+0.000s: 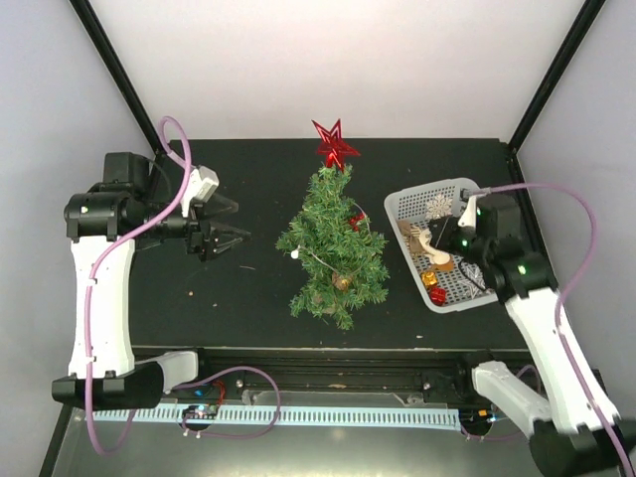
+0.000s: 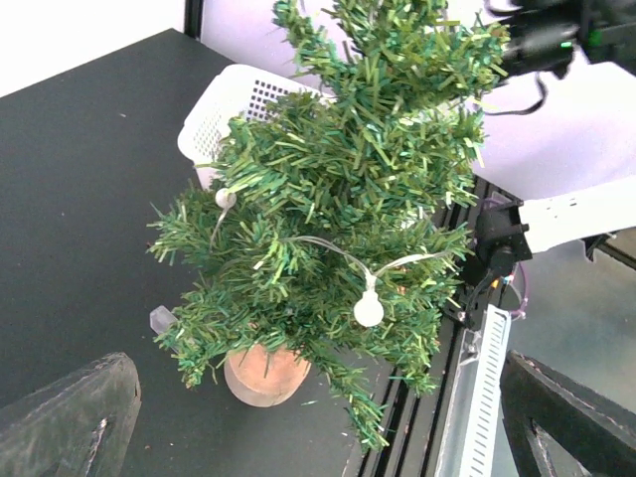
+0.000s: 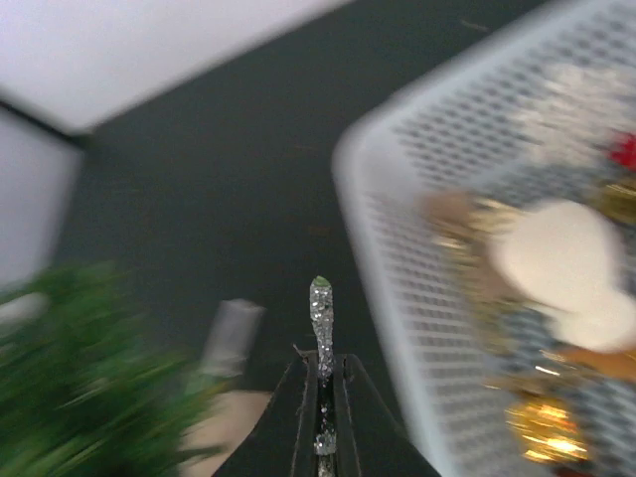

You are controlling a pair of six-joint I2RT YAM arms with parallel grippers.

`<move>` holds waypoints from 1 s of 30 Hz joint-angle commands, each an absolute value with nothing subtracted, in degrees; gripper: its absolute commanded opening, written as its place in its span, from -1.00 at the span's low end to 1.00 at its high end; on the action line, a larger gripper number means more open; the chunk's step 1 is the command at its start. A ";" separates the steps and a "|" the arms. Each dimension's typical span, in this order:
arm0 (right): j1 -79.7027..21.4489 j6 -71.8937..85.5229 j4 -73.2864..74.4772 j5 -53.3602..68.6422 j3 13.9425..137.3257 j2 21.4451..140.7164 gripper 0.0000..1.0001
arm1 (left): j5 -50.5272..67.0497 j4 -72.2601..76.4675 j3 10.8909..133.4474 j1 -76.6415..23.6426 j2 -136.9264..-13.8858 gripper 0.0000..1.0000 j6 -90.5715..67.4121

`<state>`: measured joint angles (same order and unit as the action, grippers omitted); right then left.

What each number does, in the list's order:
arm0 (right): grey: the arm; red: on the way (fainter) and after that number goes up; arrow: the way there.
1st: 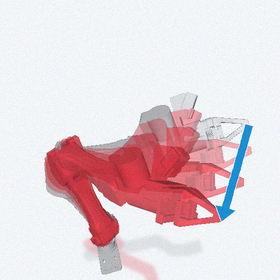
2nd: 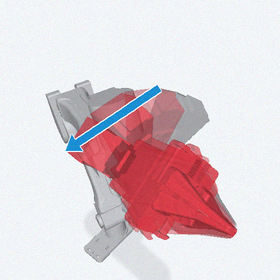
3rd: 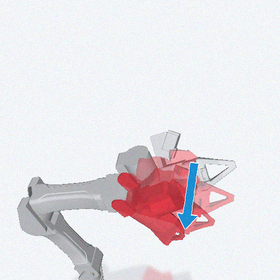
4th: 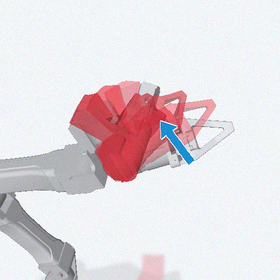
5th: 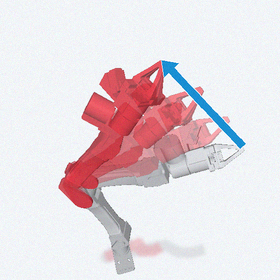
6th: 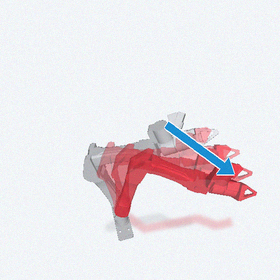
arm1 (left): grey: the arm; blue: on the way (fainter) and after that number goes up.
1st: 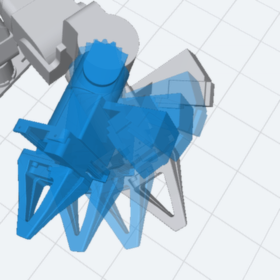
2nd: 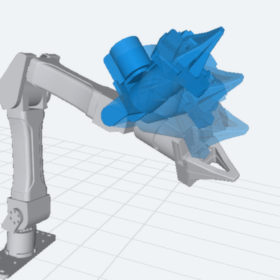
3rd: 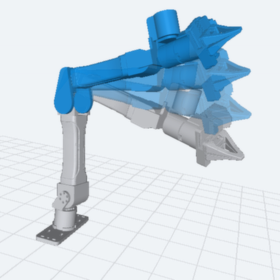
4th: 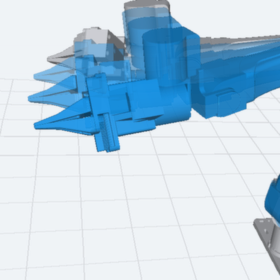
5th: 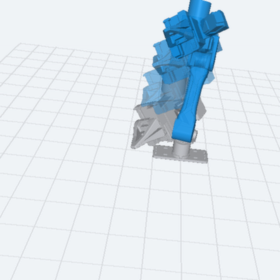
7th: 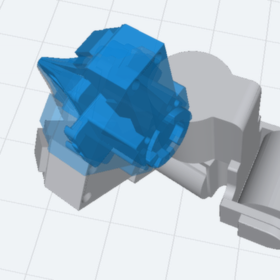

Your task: Decorate the small christmas tree

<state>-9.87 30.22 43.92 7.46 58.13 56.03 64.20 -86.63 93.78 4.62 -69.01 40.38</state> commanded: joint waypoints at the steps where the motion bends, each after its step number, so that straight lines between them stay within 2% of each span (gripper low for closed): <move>1: -17.62 36.69 33.63 23.08 56.34 44.04 -0.91 | 62.31 -89.16 96.07 1.58 -67.44 0.98 41.53; 5: -28.52 36.63 36.32 27.25 63.41 42.25 -0.90 | 62.03 -89.06 96.06 -2.59 -66.59 0.98 39.71; 11: -39.95 37.02 39.81 38.86 75.01 47.59 -0.89 | 65.52 -89.03 96.34 -6.61 -65.13 0.98 38.69; 18: -54.07 32.58 49.02 36.01 85.16 58.16 -0.89 | 73.02 -88.88 95.74 -7.21 -63.40 0.97 37.17; 26: -63.00 30.59 51.25 33.07 89.89 67.17 -0.90 | 79.77 -87.10 90.28 -7.14 -60.65 0.45 34.62; 30: -64.44 29.33 52.46 32.87 94.15 71.32 -0.91 | 82.16 -85.25 86.26 -7.17 -60.09 0.30 32.13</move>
<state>-63.05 31.38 51.48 33.36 89.41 69.52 76.86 -87.22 89.25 -6.87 -60.45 35.11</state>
